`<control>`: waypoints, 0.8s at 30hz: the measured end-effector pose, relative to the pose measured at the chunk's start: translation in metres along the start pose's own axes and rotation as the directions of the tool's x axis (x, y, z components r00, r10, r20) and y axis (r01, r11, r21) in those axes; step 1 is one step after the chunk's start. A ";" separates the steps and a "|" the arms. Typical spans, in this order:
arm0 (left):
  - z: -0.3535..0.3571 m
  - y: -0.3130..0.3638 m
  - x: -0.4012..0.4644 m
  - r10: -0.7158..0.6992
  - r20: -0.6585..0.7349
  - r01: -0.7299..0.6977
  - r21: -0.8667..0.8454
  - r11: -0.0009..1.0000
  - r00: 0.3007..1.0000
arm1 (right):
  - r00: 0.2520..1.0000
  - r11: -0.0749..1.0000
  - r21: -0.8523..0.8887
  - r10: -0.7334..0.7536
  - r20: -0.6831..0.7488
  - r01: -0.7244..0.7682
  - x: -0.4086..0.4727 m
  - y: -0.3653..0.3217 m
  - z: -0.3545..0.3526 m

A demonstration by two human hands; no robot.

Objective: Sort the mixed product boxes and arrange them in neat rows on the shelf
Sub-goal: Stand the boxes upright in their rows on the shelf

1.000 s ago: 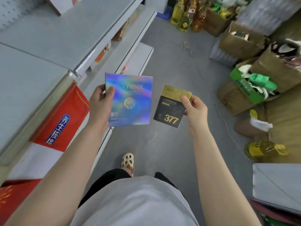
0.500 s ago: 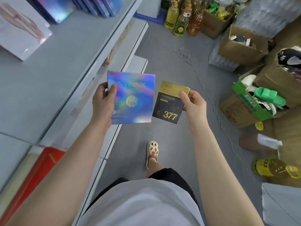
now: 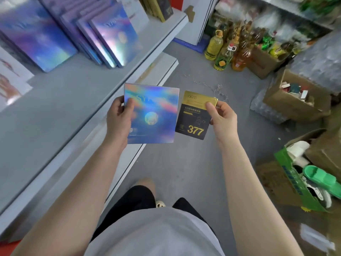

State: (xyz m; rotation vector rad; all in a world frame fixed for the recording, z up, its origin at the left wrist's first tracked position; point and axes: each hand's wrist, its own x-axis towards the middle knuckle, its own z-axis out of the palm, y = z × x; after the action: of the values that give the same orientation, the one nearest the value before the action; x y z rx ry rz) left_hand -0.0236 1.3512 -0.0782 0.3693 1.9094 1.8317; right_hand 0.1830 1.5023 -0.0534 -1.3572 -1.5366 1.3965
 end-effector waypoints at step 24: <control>0.158 0.083 0.334 0.218 -0.262 -0.201 0.090 0.975 0.940 | 0.922 0.974 -0.019 -0.208 0.327 0.227 0.435 -0.133 0.162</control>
State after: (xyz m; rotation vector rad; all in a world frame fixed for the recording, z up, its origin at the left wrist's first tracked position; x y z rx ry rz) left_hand -0.2402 1.6600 -0.0444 0.3709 2.1879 2.0530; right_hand -0.1134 1.8835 -0.0357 -0.9829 -1.8891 1.4953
